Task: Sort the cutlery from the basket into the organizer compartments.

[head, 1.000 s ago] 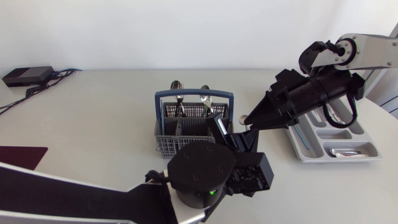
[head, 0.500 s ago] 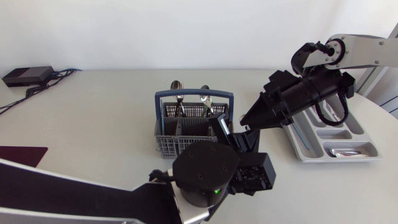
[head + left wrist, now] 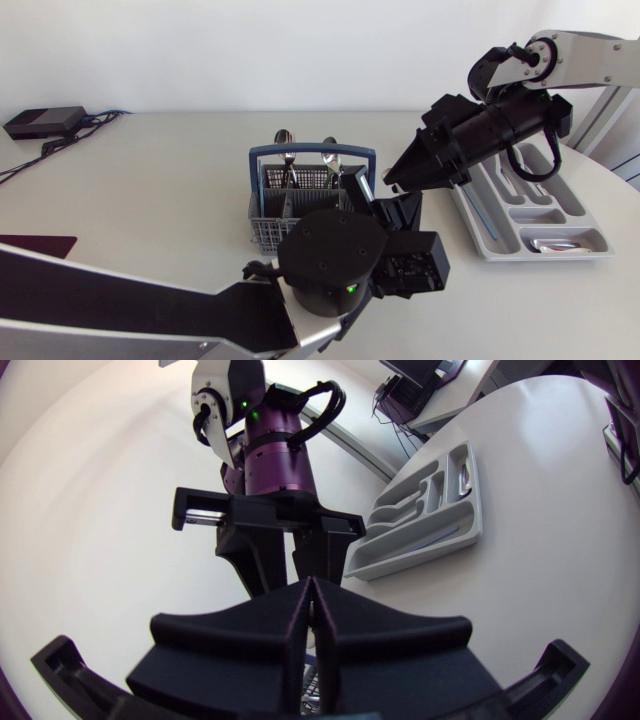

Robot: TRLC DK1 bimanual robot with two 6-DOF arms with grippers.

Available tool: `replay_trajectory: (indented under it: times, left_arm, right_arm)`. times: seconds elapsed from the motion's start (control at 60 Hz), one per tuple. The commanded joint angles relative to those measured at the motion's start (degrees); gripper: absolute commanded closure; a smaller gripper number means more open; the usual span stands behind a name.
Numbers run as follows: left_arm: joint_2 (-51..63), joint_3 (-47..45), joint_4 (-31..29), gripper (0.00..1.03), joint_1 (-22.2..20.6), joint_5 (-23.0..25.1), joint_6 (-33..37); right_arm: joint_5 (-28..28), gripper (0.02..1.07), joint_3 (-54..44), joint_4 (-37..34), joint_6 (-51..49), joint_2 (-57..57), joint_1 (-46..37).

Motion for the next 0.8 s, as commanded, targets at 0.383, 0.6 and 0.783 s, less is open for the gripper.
replay_trajectory:
  times: [0.383, 0.6, 0.783]
  left_arm:
    - [1.5, 3.2, 1.3, 1.00, 2.4, 1.7, 2.6]
    - [1.3, 3.3, 1.3, 1.00, 2.7, 1.9, 2.6]
    - [1.6, 3.6, 1.4, 1.00, 2.6, 1.9, 2.8]
  right_arm:
    - [1.9, 0.66, 4.9, -2.4, 10.3, 3.7, 1.0]
    - [3.5, 0.66, 5.0, -2.4, 14.7, 3.7, 1.2]
    - [3.4, 0.71, 4.9, -2.6, 15.0, 3.5, 0.8]
